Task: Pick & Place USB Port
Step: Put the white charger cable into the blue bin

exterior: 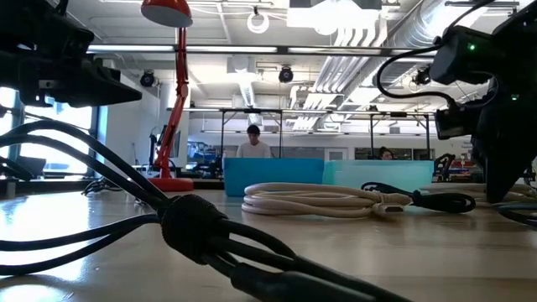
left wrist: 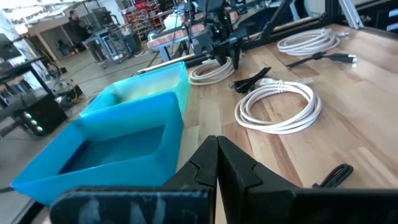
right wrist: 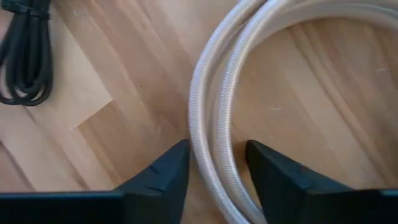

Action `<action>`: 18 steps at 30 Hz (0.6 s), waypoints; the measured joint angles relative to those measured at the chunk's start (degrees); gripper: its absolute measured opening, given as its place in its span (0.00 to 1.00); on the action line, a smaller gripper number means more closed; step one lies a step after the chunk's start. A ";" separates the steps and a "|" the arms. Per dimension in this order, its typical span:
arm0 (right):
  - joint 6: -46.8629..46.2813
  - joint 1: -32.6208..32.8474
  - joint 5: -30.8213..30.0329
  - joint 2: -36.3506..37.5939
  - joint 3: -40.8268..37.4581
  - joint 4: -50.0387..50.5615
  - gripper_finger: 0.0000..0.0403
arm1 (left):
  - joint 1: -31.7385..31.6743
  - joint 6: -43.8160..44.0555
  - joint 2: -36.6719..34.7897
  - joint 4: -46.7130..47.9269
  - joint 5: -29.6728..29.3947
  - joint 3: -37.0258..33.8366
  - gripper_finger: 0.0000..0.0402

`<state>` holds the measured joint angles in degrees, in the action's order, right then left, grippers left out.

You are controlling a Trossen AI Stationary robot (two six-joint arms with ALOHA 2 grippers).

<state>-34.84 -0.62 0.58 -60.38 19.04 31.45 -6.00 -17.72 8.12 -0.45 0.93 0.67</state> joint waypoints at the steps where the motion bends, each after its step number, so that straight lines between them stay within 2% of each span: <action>1: -0.11 -0.01 -0.33 0.00 -0.03 0.06 0.30 | 0.00 0.56 -0.02 0.00 0.04 0.00 0.00; 5: -0.52 -0.07 -1.56 -0.01 -0.08 -0.30 0.09 | 0.00 1.99 0.00 -0.21 1.33 0.00 0.00; 6: -0.51 -0.07 -1.74 -0.03 -0.08 -0.55 0.08 | 0.00 2.01 -0.02 -0.24 1.48 0.00 0.00; 11: -1.39 -0.11 -2.20 -0.09 -0.10 -1.36 0.10 | 0.01 1.69 -0.02 0.00 2.46 0.43 0.02; 18: -1.09 -0.09 -2.28 -0.09 -0.08 -1.33 0.08 | 0.00 1.53 -0.01 -1.33 2.56 2.70 0.17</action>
<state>-35.93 -0.71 -1.71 -60.47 18.96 30.11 -6.00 -16.19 8.11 -1.78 3.49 3.37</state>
